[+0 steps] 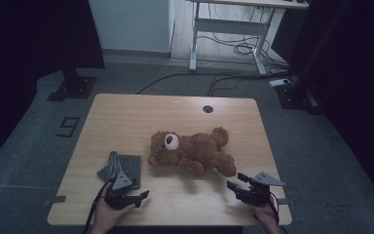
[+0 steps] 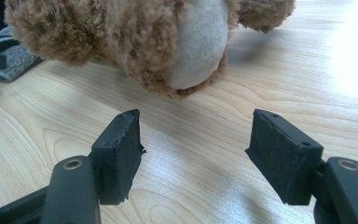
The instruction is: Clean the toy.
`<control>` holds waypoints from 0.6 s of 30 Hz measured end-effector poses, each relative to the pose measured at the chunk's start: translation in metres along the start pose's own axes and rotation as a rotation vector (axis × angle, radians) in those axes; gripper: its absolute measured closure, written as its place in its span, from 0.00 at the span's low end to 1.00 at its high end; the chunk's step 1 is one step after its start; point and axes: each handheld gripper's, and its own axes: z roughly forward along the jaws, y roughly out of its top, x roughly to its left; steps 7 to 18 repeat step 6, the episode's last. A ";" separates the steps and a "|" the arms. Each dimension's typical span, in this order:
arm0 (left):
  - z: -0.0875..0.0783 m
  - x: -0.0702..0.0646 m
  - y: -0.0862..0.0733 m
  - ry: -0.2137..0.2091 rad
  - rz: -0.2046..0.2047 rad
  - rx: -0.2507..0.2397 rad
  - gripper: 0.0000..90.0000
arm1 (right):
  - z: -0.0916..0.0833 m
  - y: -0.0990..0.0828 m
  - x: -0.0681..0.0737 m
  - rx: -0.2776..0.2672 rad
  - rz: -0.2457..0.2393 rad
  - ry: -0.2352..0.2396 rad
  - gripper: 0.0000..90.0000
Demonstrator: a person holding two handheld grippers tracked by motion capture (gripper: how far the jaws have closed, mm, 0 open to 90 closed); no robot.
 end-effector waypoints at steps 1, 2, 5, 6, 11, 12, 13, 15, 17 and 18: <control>0.000 0.000 0.000 -0.002 -0.001 0.000 0.31 | 0.000 0.000 0.000 0.002 0.000 0.003 0.38; -0.001 0.000 0.000 -0.006 -0.002 -0.001 0.31 | 0.000 0.000 0.000 0.001 0.002 0.008 0.38; -0.002 0.000 0.001 -0.006 -0.004 -0.004 0.31 | -0.001 0.000 -0.002 -0.010 0.012 0.017 0.38; -0.002 0.001 0.001 -0.005 -0.004 -0.004 0.31 | -0.001 0.000 -0.002 -0.011 0.014 0.019 0.38; -0.002 0.001 0.001 -0.005 -0.004 -0.004 0.31 | -0.001 0.000 -0.002 -0.011 0.014 0.019 0.38; -0.002 0.001 0.001 -0.005 -0.004 -0.004 0.31 | -0.001 0.000 -0.002 -0.011 0.014 0.019 0.38; -0.002 0.001 0.001 -0.005 -0.004 -0.004 0.31 | -0.001 0.000 -0.002 -0.011 0.014 0.019 0.38; -0.002 0.001 0.001 -0.005 -0.004 -0.004 0.31 | -0.001 0.000 -0.002 -0.011 0.014 0.019 0.38; -0.002 0.001 0.001 -0.005 -0.004 -0.004 0.31 | -0.001 0.000 -0.002 -0.011 0.014 0.019 0.38; -0.002 0.001 0.001 -0.005 -0.004 -0.004 0.31 | -0.001 0.000 -0.002 -0.011 0.014 0.019 0.38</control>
